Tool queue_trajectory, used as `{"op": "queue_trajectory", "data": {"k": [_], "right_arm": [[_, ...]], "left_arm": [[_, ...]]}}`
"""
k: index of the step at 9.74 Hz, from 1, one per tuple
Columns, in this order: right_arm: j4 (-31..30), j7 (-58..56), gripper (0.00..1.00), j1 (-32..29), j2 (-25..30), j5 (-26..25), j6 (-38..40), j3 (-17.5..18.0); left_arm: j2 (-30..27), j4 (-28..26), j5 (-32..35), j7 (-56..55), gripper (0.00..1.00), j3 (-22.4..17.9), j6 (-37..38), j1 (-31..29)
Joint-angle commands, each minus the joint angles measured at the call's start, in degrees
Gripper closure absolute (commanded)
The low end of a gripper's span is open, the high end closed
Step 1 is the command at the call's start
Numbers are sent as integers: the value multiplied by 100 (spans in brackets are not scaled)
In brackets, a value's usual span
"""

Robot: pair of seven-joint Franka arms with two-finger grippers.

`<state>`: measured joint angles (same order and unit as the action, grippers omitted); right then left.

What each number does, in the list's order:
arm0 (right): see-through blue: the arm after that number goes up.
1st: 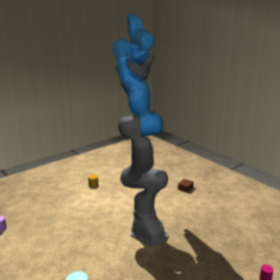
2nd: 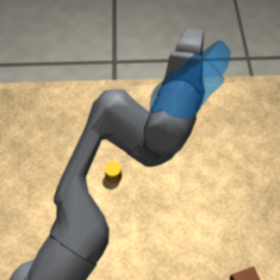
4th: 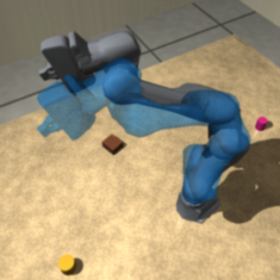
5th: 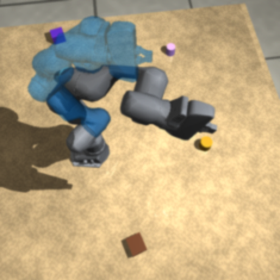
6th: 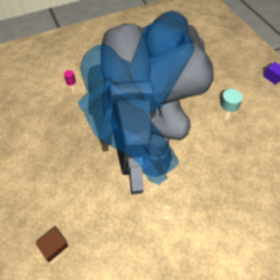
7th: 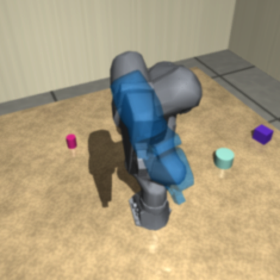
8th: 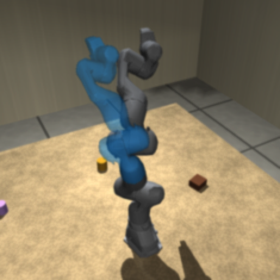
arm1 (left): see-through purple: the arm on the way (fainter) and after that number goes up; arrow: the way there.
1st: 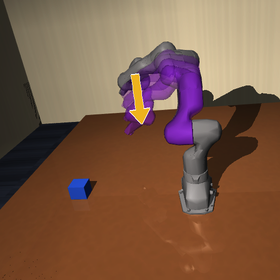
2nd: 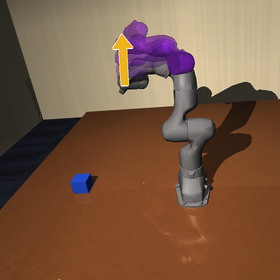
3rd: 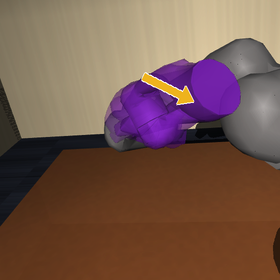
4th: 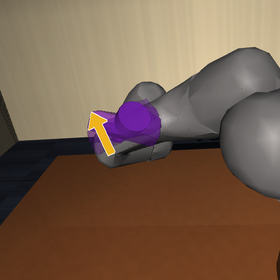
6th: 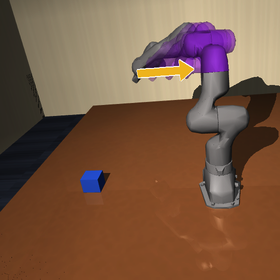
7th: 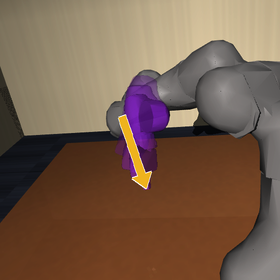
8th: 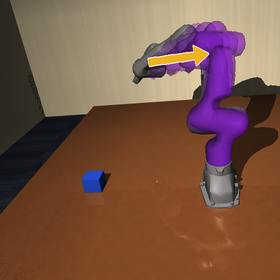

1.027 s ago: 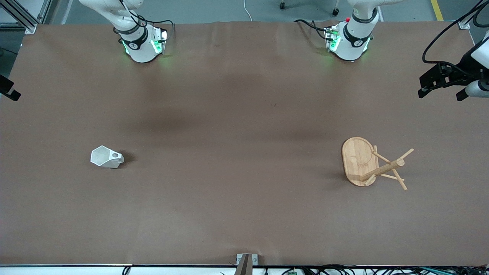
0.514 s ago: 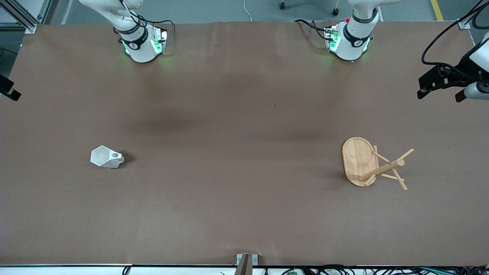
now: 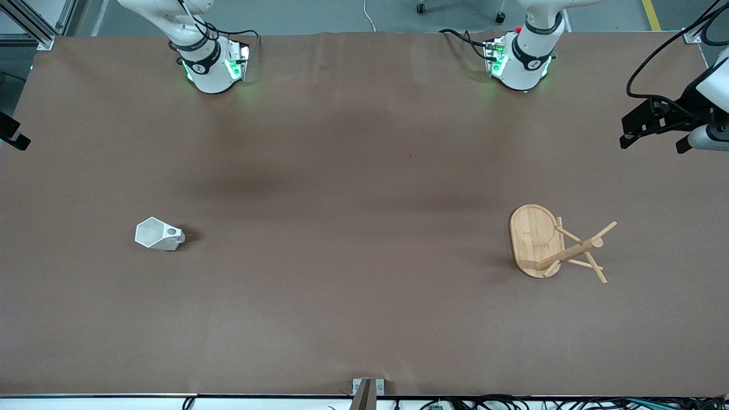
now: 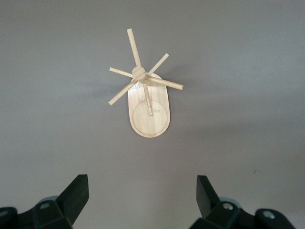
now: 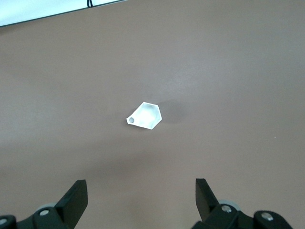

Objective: Hang cup on rack

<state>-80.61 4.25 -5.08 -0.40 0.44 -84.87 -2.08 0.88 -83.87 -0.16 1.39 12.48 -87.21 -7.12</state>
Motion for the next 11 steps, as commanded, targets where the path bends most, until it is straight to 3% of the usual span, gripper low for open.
{"op": "queue_trajectory", "data": {"k": [1, 8, 11], "right_arm": [[-60, 85, 0, -20, 49, -17, -30, 6], [-78, 67, 0, -46, 5, -17, -56, -3], [-672, 32, 0, -64, -109, -26, -729, -12]], "left_arm": [[79, -95, 42, -24, 0, 27, -16, 35], [175, -86, 42, -16, 0, 35, -24, 26], [220, -77, 34, -16, 0, 35, -33, 9]]}}
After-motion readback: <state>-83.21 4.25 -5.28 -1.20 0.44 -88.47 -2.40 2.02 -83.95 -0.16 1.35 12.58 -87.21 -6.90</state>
